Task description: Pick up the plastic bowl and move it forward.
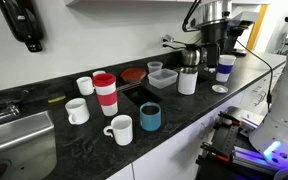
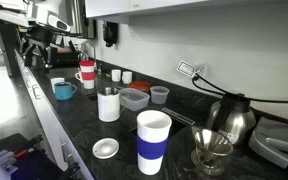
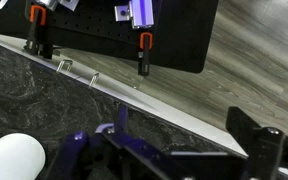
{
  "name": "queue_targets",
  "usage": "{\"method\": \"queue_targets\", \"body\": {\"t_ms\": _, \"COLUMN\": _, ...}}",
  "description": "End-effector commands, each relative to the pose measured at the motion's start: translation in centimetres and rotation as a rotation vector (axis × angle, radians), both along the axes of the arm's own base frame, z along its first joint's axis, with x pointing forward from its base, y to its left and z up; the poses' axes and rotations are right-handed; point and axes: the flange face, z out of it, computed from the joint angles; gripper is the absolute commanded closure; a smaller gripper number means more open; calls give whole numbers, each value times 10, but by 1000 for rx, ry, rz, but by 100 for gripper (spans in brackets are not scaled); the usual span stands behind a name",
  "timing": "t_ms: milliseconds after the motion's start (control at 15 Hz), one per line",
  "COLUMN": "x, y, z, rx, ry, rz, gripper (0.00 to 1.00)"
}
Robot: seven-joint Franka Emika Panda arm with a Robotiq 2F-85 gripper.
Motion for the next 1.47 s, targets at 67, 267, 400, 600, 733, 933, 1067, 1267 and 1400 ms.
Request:
{"method": "queue_targets", "body": {"t_ms": 67, "x": 4, "y": -2, "z": -2, "rx": -24, "ry": -7, "rz": -6, "gripper": 0}}
{"method": "queue_targets", "body": {"t_ms": 267, "x": 21, "y": -5, "z": -6, "rx": -74, "ry": -63, "rz": -11, "gripper": 0}}
{"method": "queue_targets", "body": {"t_ms": 400, "x": 40, "y": -7, "z": -10, "rx": -99, "ry": -121, "rz": -11, "gripper": 0}}
{"method": "queue_targets", "body": {"t_ms": 600, "x": 74, "y": -9, "z": -17, "rx": -136, "ry": -227, "rz": -38, "gripper": 0}}
{"method": "queue_targets", "body": {"t_ms": 733, "x": 99, "y": -10, "z": -23, "rx": -168, "ry": -301, "rz": -49, "gripper": 0}}
{"method": "queue_targets", "body": {"t_ms": 933, "x": 104, "y": -15, "z": -26, "rx": -167, "ry": -340, "rz": -67, "gripper": 0}}
{"method": "queue_targets", "body": {"t_ms": 1067, "x": 119, "y": -17, "z": -34, "rx": -184, "ry": -352, "rz": -91, "gripper": 0}}
{"method": "queue_targets", "body": {"t_ms": 1267, "x": 121, "y": -15, "z": -33, "rx": -186, "ry": -355, "rz": -94, "gripper": 0}}
{"method": "queue_targets", "body": {"t_ms": 1400, "x": 121, "y": -14, "z": -32, "rx": -186, "ry": -356, "rz": -94, "gripper": 0}}
